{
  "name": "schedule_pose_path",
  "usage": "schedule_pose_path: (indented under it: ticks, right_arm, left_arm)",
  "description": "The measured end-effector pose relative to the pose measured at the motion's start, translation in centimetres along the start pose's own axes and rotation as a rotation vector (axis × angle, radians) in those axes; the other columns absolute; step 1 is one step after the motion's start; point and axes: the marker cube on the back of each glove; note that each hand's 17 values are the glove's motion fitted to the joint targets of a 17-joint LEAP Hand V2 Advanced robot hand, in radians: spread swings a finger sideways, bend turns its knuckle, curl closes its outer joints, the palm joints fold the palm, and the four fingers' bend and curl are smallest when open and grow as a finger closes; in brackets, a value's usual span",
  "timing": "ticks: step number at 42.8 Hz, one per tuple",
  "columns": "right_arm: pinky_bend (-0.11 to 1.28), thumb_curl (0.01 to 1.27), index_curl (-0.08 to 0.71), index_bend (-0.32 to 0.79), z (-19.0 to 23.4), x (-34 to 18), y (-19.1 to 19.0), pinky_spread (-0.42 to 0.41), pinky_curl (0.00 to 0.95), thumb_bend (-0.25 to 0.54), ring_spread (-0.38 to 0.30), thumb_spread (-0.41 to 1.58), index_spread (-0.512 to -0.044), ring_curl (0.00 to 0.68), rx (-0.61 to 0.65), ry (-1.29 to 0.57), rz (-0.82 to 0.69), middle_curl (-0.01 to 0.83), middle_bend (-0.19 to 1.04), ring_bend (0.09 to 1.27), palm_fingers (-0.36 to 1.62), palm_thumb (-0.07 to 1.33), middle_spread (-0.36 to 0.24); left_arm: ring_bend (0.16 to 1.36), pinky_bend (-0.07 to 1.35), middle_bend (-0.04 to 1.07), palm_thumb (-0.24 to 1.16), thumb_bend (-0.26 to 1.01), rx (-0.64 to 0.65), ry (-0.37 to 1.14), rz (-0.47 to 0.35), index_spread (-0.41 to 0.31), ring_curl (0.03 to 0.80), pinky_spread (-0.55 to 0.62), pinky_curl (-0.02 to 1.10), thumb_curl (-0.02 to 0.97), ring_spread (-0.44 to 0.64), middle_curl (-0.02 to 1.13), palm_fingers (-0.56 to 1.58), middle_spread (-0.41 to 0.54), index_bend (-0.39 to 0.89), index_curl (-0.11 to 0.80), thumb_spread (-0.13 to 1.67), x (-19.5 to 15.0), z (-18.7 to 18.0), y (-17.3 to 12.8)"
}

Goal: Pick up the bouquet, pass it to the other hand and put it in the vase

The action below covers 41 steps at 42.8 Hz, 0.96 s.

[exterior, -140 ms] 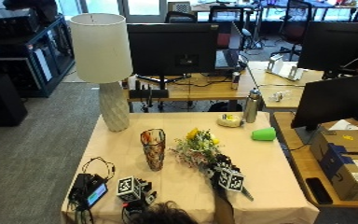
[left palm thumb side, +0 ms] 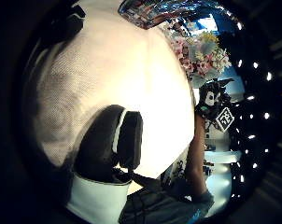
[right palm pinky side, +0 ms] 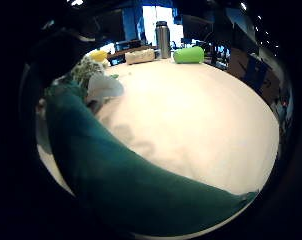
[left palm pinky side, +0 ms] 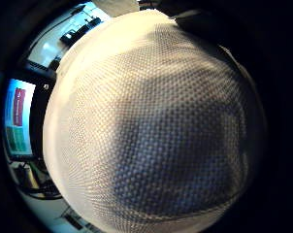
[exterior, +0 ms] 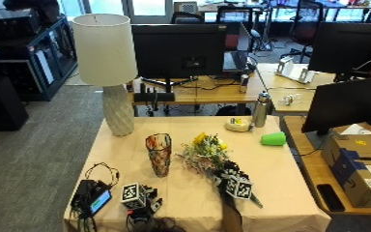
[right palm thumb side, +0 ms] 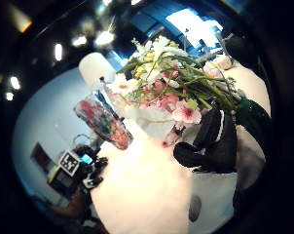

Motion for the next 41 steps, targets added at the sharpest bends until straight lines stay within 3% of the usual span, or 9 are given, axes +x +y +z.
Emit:
schedule_pose_path:
  ticks: [3,8,13,18,22,25,33,37,41]
  right_arm:
    - [0.30,0.23,0.160,0.13,-0.1,0.6,0.2,0.174,0.190,0.468,-0.075,0.72,-0.236,0.230,-0.017,0.059,-0.003,0.218,0.40,0.48,0.73,0.69,-0.084]
    - [0.29,0.28,0.184,0.13,-0.3,0.0,0.1,0.191,0.217,0.455,-0.084,0.85,-0.262,0.260,0.022,0.042,-0.036,0.258,0.40,0.48,0.72,0.71,-0.093]
    - [0.28,0.31,0.201,0.13,-0.3,-0.7,0.4,0.200,0.238,0.434,-0.088,0.94,-0.275,0.281,0.012,-0.009,-0.018,0.289,0.39,0.47,0.72,0.72,-0.097]
    - [0.27,0.35,0.214,0.12,-0.4,0.3,0.2,0.205,0.255,0.408,-0.090,1.00,-0.281,0.297,0.019,0.088,-0.053,0.314,0.38,0.47,0.71,0.73,-0.100]
    - [0.27,0.37,0.222,0.12,-0.6,0.4,0.3,0.208,0.267,0.385,-0.091,1.03,-0.284,0.309,-0.007,0.100,-0.042,0.330,0.38,0.46,0.71,0.74,-0.101]
    - [0.27,0.39,0.228,0.12,-0.5,0.3,0.4,0.209,0.275,0.368,-0.092,1.05,-0.286,0.316,-0.014,0.070,-0.023,0.341,0.37,0.46,0.71,0.74,-0.102]
    - [0.26,0.43,0.238,0.12,-0.4,-0.4,-0.5,0.205,0.295,0.323,-0.093,1.08,-0.288,0.332,0.068,-0.056,-0.030,0.365,0.36,0.46,0.71,0.76,-0.103]
    - [0.26,0.45,0.241,0.12,-0.5,-0.7,-0.6,0.204,0.305,0.305,-0.093,1.10,-0.288,0.340,0.091,-0.058,-0.057,0.375,0.35,0.46,0.71,0.77,-0.103]
    - [0.26,0.47,0.243,0.11,-0.4,-1.1,-0.2,0.203,0.313,0.284,-0.093,1.11,-0.289,0.347,0.055,-0.069,-0.035,0.384,0.34,0.46,0.71,0.78,-0.104]
  left_arm:
    - [0.41,0.17,0.20,0.17,0.06,-0.006,-0.006,-0.001,-0.116,0.161,0.39,0.11,0.105,0.20,0.17,0.48,-0.001,0.36,0.203,0.82,-0.2,0.2,-0.1]
    - [0.41,0.17,0.19,0.17,0.03,-0.172,-0.167,-0.239,-0.128,0.180,0.44,0.13,0.138,0.23,0.21,0.47,-0.001,0.35,0.246,0.94,1.1,-5.9,5.8]
    - [0.41,0.17,0.18,0.18,0.01,-0.035,-0.088,-0.102,-0.135,0.194,0.46,0.14,0.166,0.24,0.23,0.46,0.002,0.33,0.280,1.00,1.4,-5.4,4.2]
    - [0.41,0.17,0.18,0.18,-0.01,-0.091,-0.103,-0.134,-0.138,0.206,0.48,0.15,0.186,0.25,0.25,0.45,0.003,0.32,0.308,1.04,0.9,-4.4,4.0]
    - [0.41,0.16,0.18,0.18,-0.02,0.004,-0.016,-0.004,-0.140,0.215,0.48,0.16,0.201,0.26,0.26,0.45,0.003,0.32,0.327,1.06,0.2,-0.9,0.6]
    - [0.41,0.16,0.18,0.18,-0.02,0.018,0.018,0.034,-0.141,0.221,0.48,0.17,0.210,0.26,0.27,0.45,0.004,0.31,0.340,1.07,-0.2,0.9,-0.7]
    - [0.41,0.16,0.18,0.17,-0.02,0.017,0.005,0.021,-0.142,0.234,0.49,0.18,0.230,0.26,0.28,0.44,0.004,0.30,0.367,1.08,0.0,0.2,-0.2]
    - [0.41,0.16,0.18,0.17,-0.02,0.007,-0.065,-0.048,-0.143,0.239,0.49,0.18,0.238,0.26,0.29,0.44,0.004,0.29,0.378,1.09,1.0,-3.9,2.8]
    - [0.41,0.16,0.18,0.17,-0.02,0.023,-0.053,-0.021,-0.143,0.246,0.49,0.19,0.245,0.26,0.30,0.44,0.001,0.28,0.387,1.09,1.1,-3.7,2.5]
